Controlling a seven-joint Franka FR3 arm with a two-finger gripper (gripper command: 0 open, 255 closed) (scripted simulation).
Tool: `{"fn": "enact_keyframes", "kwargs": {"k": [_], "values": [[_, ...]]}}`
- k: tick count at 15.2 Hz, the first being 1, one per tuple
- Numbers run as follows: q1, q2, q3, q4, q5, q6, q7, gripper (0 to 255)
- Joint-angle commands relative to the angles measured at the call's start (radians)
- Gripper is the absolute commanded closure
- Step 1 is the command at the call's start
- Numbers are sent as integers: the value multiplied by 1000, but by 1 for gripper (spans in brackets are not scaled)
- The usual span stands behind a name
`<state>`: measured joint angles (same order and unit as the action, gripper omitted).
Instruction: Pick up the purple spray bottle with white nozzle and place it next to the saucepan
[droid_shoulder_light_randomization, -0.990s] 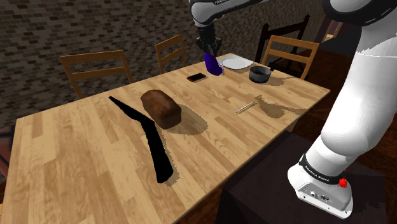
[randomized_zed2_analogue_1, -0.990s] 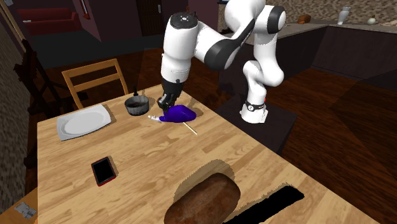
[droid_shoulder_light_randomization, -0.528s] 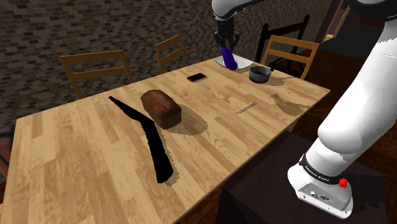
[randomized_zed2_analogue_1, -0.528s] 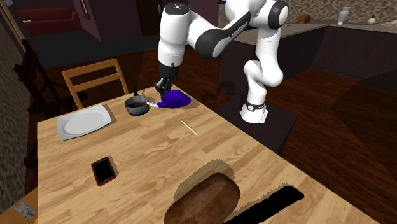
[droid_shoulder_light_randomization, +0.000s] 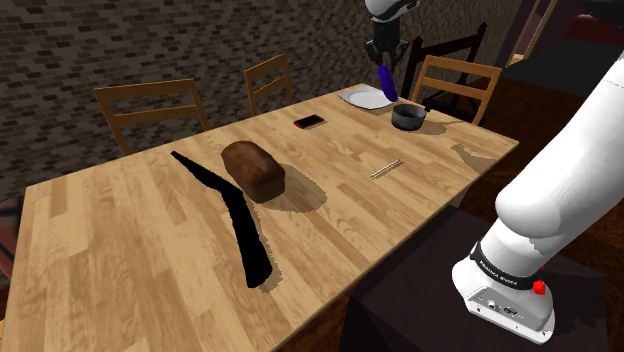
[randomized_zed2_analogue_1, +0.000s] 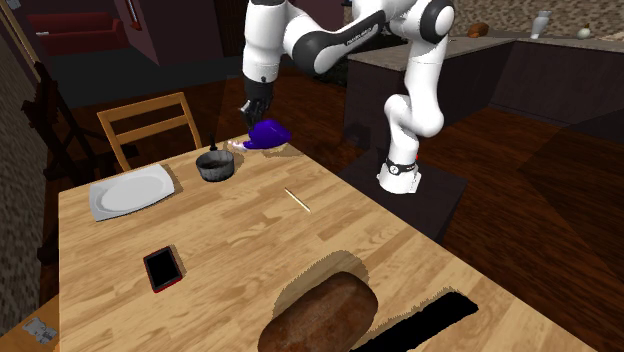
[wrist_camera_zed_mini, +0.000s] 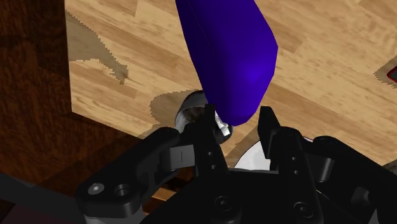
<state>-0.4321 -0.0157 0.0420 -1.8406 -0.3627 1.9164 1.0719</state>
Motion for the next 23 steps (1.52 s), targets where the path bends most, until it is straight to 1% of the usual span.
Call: {"fn": "enact_keyframes", "kwargs": {"k": [1,7,12,18,23], "values": [[-23,-24,-24,-13,6,6,-51,255],[-88,-48,-98,-9,21,26,-196,255],[-141,-41,-161,27,41,35,-321,255],[-207,2,-235,109,80,38,-477,255],[-266,67,-292,215,130,27,-610,255]]}}
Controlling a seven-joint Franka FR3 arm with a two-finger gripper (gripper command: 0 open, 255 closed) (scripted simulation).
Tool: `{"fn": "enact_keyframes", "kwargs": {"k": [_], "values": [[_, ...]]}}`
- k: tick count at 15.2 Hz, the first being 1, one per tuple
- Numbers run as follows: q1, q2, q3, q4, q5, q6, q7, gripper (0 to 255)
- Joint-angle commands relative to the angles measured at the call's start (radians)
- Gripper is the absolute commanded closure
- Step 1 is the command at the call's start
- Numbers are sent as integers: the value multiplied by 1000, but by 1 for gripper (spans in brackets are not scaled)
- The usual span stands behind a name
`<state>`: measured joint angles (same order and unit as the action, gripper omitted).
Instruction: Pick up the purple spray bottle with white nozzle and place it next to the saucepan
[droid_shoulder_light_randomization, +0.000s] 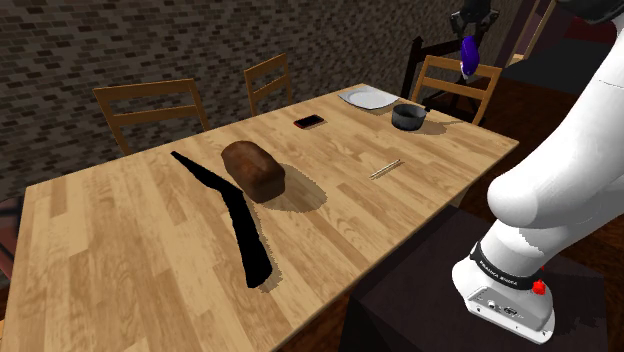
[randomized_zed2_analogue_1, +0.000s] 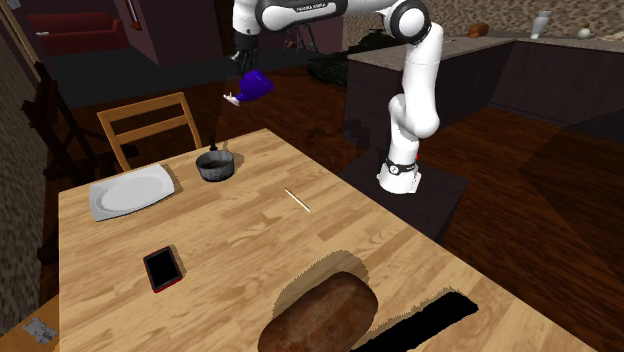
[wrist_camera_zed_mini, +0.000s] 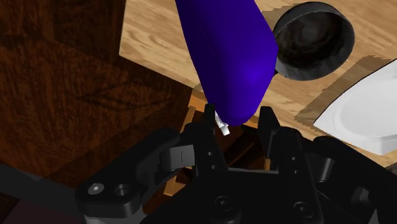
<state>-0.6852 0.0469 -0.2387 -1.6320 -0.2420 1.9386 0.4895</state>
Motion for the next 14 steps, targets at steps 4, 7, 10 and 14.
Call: {"fn": "enact_keyframes", "kwargs": {"k": [4,7,10,14], "values": [[-36,29,-30,6,26,38,-66,255],[-36,25,-30,-38,21,78,-56,255],[-37,24,-30,-79,16,117,-47,255],[-37,26,-31,-130,11,169,-35,255]]}}
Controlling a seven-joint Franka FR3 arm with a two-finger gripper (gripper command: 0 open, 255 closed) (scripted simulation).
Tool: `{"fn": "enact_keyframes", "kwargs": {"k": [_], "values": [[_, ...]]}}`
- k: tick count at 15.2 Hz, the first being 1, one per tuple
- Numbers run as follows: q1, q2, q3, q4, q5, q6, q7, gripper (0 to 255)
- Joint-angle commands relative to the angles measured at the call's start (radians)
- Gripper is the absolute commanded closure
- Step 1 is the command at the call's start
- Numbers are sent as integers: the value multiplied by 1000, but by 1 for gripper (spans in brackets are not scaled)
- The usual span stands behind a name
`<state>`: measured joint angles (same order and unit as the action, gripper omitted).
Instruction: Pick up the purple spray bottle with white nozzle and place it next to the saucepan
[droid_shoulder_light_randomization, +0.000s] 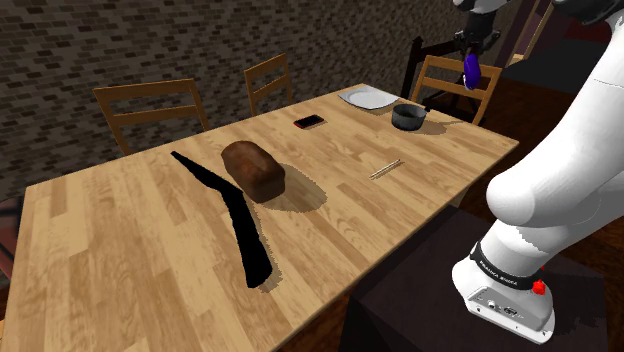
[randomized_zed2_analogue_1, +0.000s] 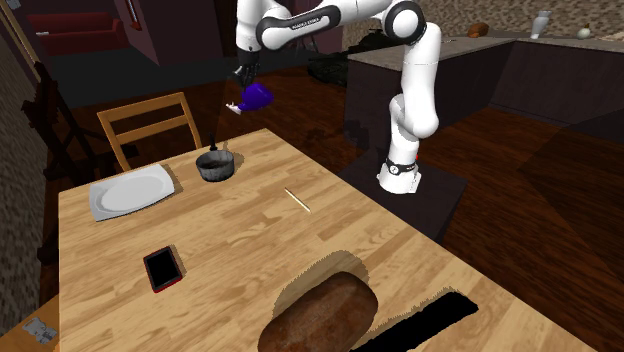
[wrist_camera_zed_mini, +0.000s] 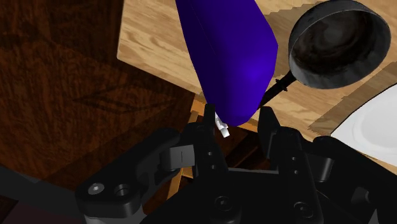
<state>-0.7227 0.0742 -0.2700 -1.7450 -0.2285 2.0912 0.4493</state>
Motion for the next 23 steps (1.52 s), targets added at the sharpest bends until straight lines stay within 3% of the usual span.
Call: {"fn": "enact_keyframes", "kwargs": {"k": [1,23], "values": [[0,0,0,-29,-4,29,8,255],[-8,76,-8,-234,-29,304,69,255]]}}
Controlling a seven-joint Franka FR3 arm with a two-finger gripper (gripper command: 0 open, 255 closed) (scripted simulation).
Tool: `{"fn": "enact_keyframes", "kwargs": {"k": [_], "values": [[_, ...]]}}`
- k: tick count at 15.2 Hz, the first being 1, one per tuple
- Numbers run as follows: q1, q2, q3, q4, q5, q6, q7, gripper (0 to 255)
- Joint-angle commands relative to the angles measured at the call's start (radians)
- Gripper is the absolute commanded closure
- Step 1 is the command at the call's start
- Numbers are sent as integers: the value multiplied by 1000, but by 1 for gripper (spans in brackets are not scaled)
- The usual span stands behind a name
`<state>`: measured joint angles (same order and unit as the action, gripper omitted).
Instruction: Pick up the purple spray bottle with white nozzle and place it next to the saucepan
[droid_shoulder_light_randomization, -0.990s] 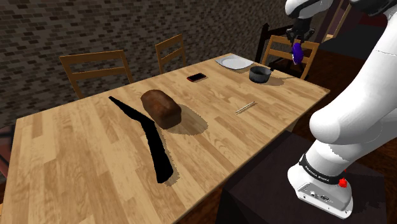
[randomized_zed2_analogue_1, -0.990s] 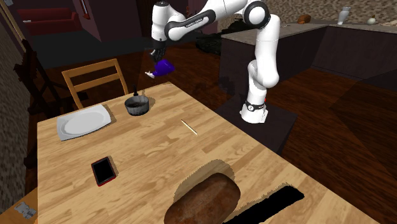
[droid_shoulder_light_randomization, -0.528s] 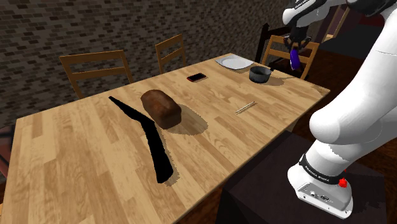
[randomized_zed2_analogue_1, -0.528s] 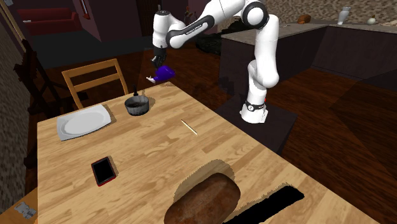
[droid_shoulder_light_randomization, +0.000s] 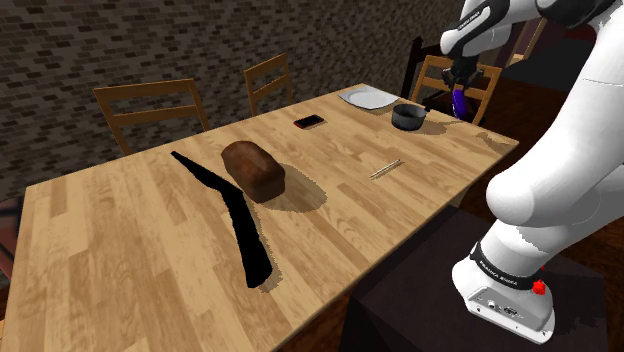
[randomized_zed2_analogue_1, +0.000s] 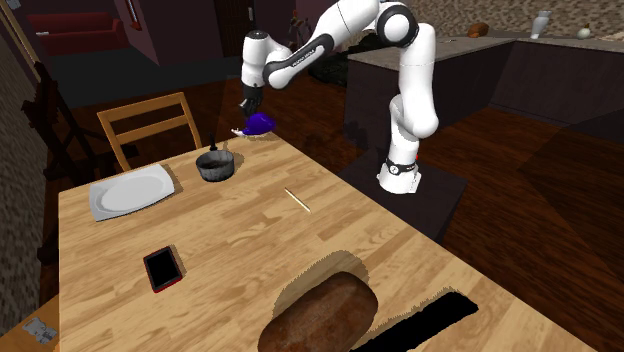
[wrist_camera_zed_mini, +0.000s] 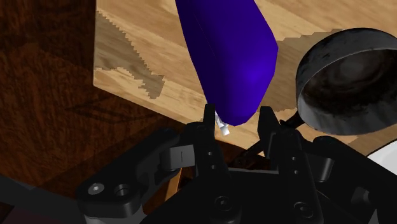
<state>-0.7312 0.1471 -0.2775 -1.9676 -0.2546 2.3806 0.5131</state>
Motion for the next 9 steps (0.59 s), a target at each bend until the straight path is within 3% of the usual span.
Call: {"fn": "enact_keyframes", "kwargs": {"k": [1,9], "values": [[0,9,0,-18,-4,26,8,255],[-4,61,-3,-64,-11,123,30,255]]}}
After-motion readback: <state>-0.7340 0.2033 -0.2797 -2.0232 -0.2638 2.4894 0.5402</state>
